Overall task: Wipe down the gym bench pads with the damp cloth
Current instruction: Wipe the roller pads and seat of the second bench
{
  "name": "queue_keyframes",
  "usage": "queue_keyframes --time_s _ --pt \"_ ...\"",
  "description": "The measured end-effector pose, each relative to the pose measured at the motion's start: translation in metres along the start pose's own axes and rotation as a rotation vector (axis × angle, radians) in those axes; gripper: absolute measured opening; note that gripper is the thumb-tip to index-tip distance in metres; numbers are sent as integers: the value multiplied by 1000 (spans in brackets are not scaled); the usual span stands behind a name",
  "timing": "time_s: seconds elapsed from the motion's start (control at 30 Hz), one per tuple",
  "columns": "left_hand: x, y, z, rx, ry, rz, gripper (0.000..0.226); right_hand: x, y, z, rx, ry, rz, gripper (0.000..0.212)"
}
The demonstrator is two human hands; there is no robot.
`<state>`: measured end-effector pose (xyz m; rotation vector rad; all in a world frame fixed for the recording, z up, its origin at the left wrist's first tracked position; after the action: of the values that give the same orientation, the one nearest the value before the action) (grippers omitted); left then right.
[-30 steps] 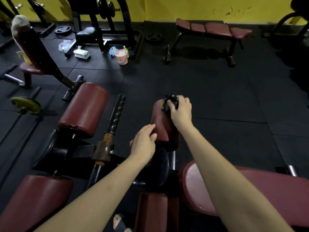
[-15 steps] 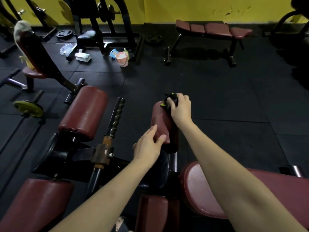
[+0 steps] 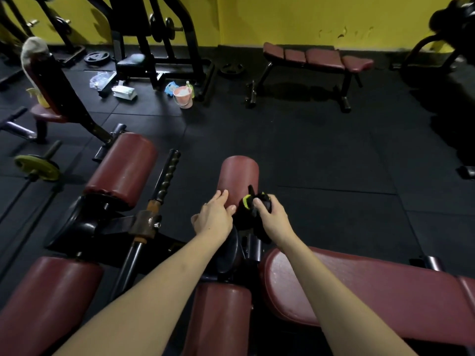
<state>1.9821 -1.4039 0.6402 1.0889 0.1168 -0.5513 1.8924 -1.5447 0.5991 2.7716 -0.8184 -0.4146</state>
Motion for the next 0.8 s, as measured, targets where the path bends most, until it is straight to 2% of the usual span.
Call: queue_keyframes --time_s 0.13,0.3,0.47,0.57,0.63,0.7,0.8 --pt "-2 7 -1 5 28 -60 53 -61 19 26 112 -180 106 19" --pt "-11 8 2 46 -39 -57 53 -142 40 61 452 -449 282 36" --pt "-37 -9 -2 7 -122 -72 58 -204 56 77 797 -432 380 39" --pt "-60 -17 6 -6 -166 -58 53 -223 62 85 968 -476 370 36" --pt "-78 -24 15 -12 -227 -25 50 -228 67 87 1016 -516 365 42" --pt "-99 -35 28 -12 -333 59 46 -225 75 95 997 -571 354 38" --pt "-132 -60 52 16 -458 200 42 -210 91 113 849 -622 309 34"
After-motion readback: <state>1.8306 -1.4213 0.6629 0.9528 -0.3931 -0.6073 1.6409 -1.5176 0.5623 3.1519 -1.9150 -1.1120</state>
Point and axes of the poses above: each hand's wrist, its own x-axis towards the middle knuckle, its own y-axis out of the back of the hand, z = x × y, the point moved 1 cm from there along x, towards the middle knuckle, and after that the axes turned 3 degrees about -z, right-handed, at the moved point
